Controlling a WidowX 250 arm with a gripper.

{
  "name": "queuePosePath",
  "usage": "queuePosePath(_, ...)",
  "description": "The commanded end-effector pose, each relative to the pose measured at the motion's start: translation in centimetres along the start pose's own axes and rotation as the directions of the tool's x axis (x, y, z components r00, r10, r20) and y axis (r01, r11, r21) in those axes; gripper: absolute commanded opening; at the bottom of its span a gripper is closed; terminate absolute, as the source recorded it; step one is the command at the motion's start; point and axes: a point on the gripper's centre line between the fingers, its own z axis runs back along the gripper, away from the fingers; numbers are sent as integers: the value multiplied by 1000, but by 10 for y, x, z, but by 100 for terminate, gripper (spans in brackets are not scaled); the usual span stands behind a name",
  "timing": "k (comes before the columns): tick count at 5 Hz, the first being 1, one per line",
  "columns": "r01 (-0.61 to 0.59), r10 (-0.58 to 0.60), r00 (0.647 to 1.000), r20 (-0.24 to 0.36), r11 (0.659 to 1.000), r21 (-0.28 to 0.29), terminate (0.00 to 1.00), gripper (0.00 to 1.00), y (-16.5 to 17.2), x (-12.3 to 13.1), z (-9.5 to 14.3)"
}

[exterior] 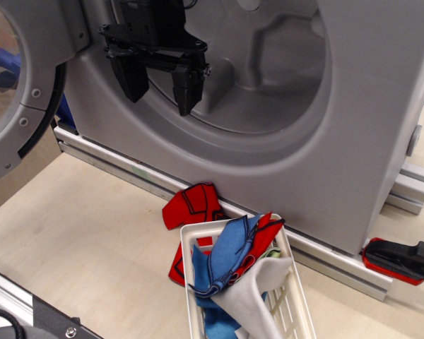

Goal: Put clothes in laundry machine

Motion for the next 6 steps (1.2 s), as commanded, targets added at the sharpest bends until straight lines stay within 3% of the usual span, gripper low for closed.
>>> queuePosePath(1,0,0,1000,0,1000,0,0,100,0,0,0)
queuePosePath(2,47,-46,999,18,998,-49,0,100,-23,-23,-2)
queuePosePath(4,121,-121,992,-19,992,-33,0,100,-70,-63,-16)
queuePosePath(6,162,-162,987,6,986,42,0,100,-126,-68,-38)
